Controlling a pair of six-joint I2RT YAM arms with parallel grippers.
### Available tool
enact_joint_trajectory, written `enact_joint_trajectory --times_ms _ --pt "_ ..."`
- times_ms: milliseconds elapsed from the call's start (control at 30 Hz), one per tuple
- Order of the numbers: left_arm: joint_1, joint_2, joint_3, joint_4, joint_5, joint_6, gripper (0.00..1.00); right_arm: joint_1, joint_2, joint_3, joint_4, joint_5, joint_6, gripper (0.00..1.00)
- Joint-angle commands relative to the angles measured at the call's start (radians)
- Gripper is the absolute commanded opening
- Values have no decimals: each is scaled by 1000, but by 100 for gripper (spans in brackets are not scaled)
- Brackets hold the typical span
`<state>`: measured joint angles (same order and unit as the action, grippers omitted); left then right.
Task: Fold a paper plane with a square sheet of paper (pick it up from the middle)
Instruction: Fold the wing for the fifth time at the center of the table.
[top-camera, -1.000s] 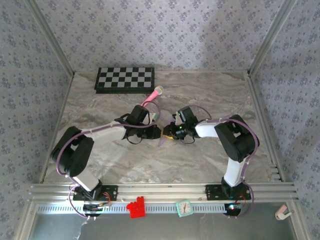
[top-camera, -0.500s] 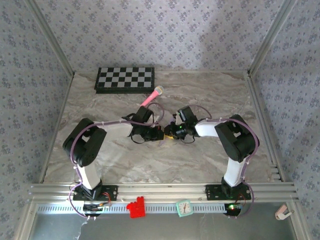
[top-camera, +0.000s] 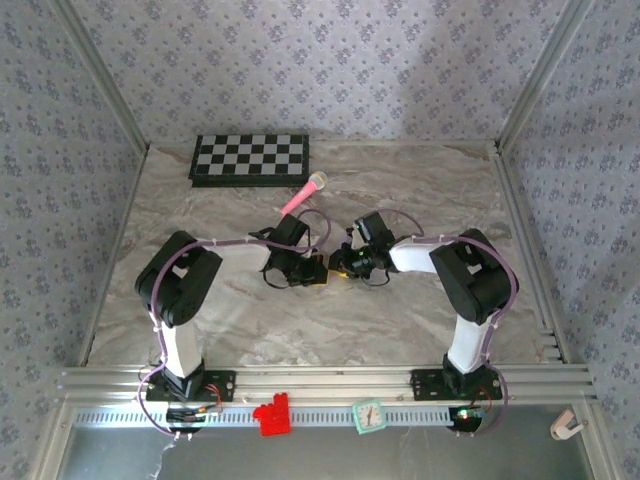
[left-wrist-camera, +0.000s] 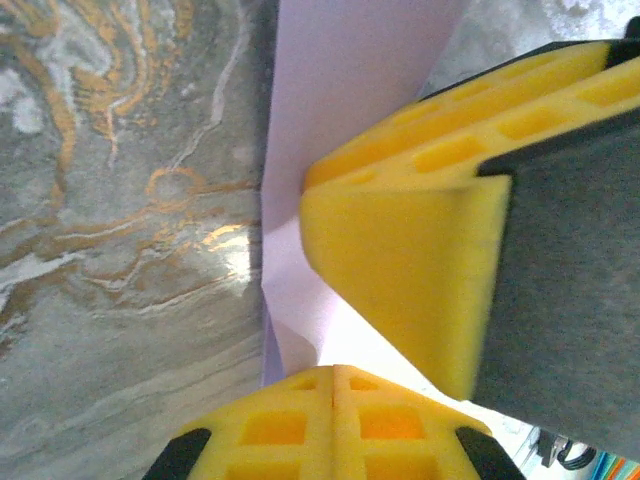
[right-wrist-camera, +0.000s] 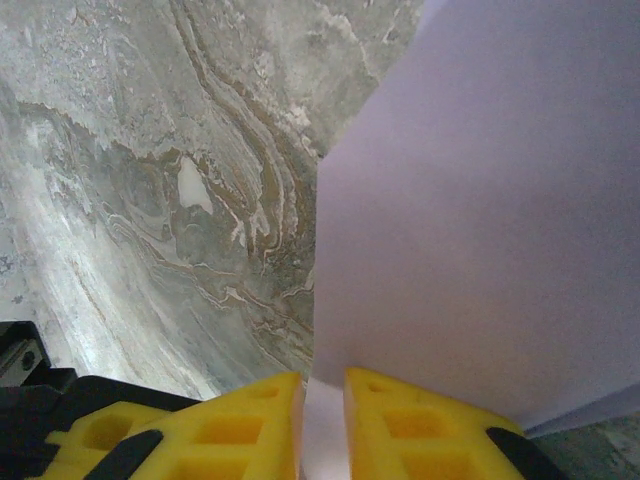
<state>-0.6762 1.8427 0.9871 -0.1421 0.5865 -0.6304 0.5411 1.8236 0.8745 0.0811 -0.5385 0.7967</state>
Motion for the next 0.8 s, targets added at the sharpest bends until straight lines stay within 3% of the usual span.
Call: enact_joint_trajectory --times_ms 0,767 --pt "-7 18 27 -49 -14 11 0 0 37 5 -81 32 14 20" --pt "-13 39 42 -128 -45 31 0 -9 3 8 -52 8 25 20"
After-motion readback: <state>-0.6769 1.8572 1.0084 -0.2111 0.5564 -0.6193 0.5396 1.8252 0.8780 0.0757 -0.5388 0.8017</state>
